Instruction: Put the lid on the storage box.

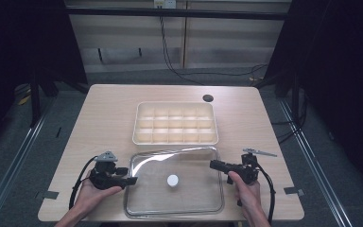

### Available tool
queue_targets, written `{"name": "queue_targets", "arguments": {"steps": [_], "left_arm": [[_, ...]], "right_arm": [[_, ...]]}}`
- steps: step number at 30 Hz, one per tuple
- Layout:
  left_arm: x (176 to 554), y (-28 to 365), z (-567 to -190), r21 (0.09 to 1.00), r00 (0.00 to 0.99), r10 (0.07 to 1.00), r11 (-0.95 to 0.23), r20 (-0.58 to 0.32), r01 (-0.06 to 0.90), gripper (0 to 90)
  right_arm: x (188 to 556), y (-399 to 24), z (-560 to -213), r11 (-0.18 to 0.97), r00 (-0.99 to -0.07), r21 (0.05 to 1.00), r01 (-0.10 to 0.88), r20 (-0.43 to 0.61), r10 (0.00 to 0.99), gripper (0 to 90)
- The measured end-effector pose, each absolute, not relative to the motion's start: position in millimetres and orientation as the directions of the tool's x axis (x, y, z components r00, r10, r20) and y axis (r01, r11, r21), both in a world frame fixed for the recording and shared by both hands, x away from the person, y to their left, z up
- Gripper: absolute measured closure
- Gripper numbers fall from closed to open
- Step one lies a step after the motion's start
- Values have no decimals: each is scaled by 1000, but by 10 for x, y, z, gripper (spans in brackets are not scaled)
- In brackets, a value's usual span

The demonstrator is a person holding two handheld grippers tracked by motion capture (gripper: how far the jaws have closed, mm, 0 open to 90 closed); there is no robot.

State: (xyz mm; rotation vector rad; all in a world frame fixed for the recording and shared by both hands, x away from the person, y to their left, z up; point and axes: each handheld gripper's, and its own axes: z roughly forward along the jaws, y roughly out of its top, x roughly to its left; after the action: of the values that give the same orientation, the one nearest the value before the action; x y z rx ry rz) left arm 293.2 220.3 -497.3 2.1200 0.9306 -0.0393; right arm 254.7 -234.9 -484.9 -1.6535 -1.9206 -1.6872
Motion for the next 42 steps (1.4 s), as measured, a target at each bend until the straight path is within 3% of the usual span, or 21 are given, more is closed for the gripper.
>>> {"name": "queue_targets", "arguments": {"steps": [9,14,20,37,42], "left_arm": [[2934,2188,-4979,656,719,593,-385,-363,649,371],[2940,2236,-4941,670,712,586,-352,-388,654,472],[2921,2252,-4892,692,717,567,-322,-406,646,494],[2880,2335,-4655,760,744,551,-275,-377,589,632],[2850,2360,-4567,784,758,544,-264,-360,562,649]], "right_arm": [[2547,-2354,-4838,-189,-415,654,732,649,638,731],[2553,-2351,-4840,-155,-391,651,743,611,688,700],[2555,-2331,-4808,-141,-395,665,733,586,707,683],[2551,-2266,-4696,-114,-407,711,693,517,753,631],[2537,-2188,-4571,-47,-432,743,667,438,788,588]]}}
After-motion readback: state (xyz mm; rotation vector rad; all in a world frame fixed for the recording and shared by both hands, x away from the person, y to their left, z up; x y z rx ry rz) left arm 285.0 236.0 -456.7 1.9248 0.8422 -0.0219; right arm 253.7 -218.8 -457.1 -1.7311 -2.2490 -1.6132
